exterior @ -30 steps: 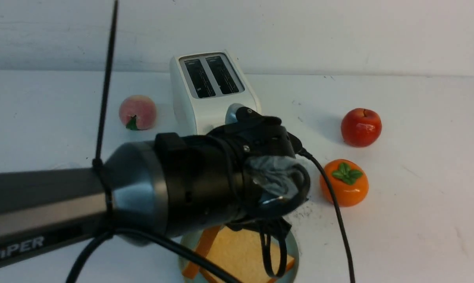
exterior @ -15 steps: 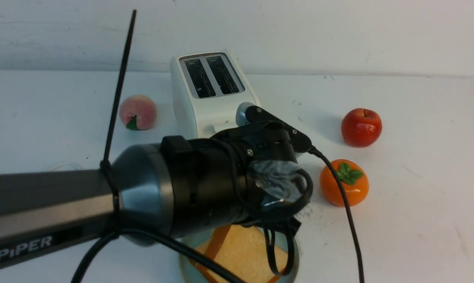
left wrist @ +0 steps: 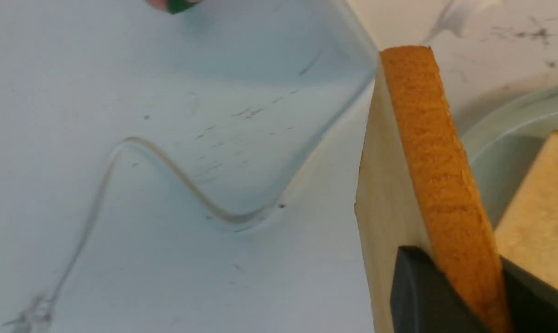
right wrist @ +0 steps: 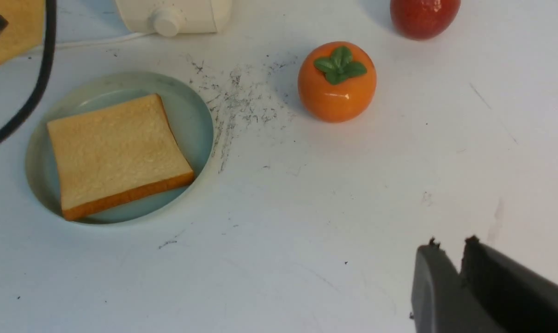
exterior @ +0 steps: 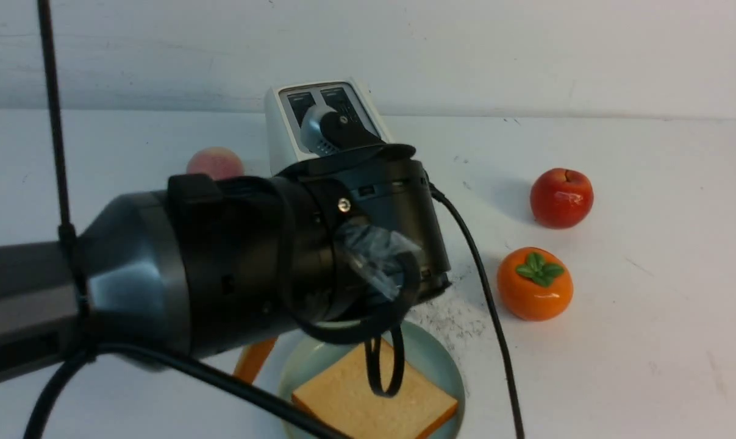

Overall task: Take toasted bread from bread machine on white table place on plate.
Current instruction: 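Place the slice of bread on the plate with the left gripper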

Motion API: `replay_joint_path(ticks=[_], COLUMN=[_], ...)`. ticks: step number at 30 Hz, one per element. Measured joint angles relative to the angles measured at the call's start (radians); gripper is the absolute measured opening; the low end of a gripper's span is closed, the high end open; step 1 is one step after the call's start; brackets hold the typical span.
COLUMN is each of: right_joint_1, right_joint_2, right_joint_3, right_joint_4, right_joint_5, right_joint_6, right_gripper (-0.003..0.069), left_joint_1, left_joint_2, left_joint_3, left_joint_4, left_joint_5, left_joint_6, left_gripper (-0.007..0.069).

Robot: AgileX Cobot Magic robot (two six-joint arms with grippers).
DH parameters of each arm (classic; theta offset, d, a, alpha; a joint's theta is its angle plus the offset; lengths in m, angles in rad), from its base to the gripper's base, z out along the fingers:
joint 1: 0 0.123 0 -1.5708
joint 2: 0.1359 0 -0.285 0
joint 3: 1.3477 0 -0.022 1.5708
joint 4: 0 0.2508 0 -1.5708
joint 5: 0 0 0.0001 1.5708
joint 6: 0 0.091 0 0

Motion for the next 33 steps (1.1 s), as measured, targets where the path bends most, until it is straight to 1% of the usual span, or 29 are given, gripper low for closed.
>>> replay_joint_path(ticks=[4,10,15,20,27,30,32,33], right_joint_1=[0.000,0.000,0.000,0.000,0.000,0.000,0.000,0.000], right_joint_2=[0.000,0.000,0.000,0.000,0.000,0.000,0.000,0.000], right_joint_3=[0.031,0.072,0.074,0.075,0.075,0.075,0.075,0.075], right_joint_4=[0.000,0.007,0.012,0.013,0.014,0.015,0.015,0.015], right_joint_5=[-0.017,-0.021,-0.021,-0.030,-0.031,-0.031,-0.032,-0.032], right_joint_6=[0.000,0.000,0.000,0.000,0.000,0.000,0.000,0.000], right_gripper=[0.0096,0.0096,0.0099,0.0104,0.0107,0.0108,0.0110,0.0111], left_joint_1=[0.000,0.000,0.000,0.000,0.000,0.000,0.000,0.000], left_joint_2=[0.053,0.135,0.151,0.167,0.173,0.174,0.175,0.175], left_joint_3=[0.000,-0.001,-0.003,-0.003,-0.003,-0.003,-0.003,-0.003], left_joint_4=[-0.015,0.011,0.009,-0.037,-0.064,-0.068,-0.072,-0.075], left_joint_5=[-0.079,-0.091,-0.108,-0.146,-0.177,-0.188,-0.202,-0.212], left_joint_6=[-0.008,-0.005,-0.005,-0.005,-0.004,-0.004,-0.004,-0.004], left_gripper=[0.0102,0.0102,0.0102,0.0102,0.0102,0.0122,0.0157,0.0194])
